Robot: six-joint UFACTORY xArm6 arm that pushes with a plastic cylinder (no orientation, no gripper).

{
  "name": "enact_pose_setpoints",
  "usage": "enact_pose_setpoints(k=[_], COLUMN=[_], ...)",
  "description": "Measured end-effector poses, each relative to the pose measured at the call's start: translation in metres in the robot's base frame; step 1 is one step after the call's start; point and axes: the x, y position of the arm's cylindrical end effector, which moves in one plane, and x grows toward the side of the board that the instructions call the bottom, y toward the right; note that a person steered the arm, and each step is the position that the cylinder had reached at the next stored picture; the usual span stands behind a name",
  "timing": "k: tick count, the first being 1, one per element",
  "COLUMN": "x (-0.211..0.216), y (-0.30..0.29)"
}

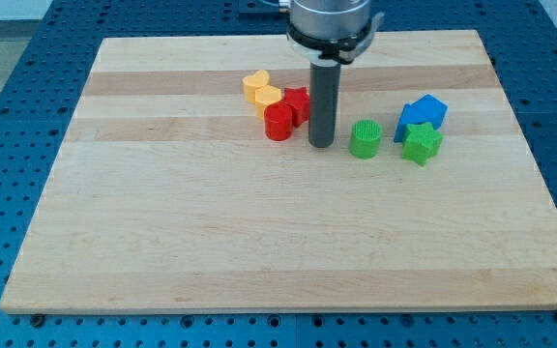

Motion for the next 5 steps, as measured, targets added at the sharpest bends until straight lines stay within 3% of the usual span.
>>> enact_pose_setpoints(k=[5], x=[0.0], y=[0.045])
